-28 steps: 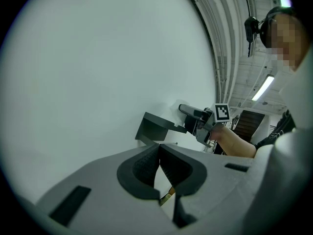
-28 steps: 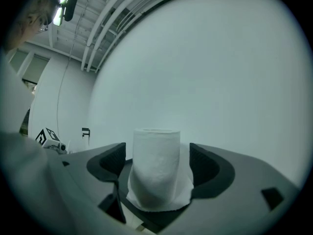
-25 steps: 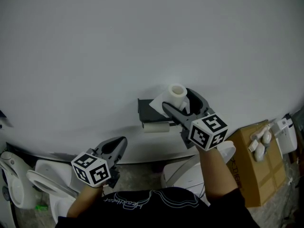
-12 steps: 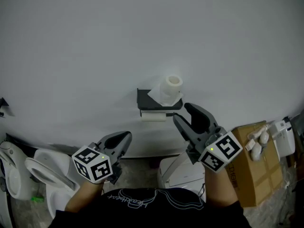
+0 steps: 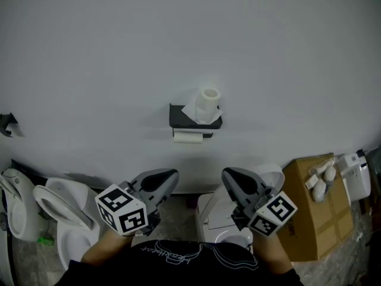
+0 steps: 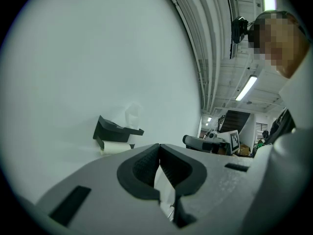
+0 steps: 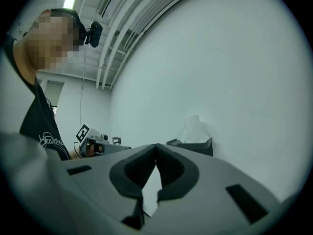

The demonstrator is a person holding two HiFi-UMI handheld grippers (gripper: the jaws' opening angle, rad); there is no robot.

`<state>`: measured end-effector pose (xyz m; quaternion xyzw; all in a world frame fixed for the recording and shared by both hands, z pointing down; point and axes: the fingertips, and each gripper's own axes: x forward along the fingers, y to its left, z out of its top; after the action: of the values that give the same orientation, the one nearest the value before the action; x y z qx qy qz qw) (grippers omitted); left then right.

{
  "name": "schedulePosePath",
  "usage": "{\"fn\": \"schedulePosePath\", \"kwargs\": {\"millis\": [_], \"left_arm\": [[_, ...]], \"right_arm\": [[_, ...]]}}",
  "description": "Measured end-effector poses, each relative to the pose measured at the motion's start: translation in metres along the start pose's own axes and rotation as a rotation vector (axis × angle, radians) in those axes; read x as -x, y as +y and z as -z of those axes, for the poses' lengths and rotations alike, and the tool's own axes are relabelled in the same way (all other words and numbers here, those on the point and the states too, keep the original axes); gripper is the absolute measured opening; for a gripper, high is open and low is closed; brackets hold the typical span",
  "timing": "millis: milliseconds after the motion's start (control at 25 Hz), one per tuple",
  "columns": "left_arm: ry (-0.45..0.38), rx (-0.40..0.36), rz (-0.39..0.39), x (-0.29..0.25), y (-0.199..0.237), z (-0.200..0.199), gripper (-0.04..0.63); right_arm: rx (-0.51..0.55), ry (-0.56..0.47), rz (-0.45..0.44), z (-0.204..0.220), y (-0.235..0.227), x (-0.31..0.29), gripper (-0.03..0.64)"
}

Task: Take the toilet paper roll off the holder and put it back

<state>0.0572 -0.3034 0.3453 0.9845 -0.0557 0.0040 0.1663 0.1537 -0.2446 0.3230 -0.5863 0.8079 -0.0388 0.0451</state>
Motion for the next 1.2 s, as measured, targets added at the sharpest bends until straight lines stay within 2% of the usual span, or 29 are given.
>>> {"fn": "schedulePosePath", "kwargs": {"millis": [200,520,800,1200], "left_arm": [[0.034,0.004,0.009,-0.002,-0.023,0.014,0.005],[0.057,0.023,0.008,0.001,-0.043,0.029,0.005],[0.065,0.022,0.0,0.001,-0.049,0.032,0.005],[0.074,0.013,0.019,-0.007,-0.053,0.031,0.005]], "right_arm": [[-0.069,0.032,-0.018,0.025,0.01,0.021,0.005],[-0.123,0.078,-0.037,0.053,0.018,0.037,0.005],[-0.131,0.078,-0.058,0.056,0.025,0.04,0.005],[-0.133,0.075,-0.043,0.056,0.02,0.047,0.005]]}}
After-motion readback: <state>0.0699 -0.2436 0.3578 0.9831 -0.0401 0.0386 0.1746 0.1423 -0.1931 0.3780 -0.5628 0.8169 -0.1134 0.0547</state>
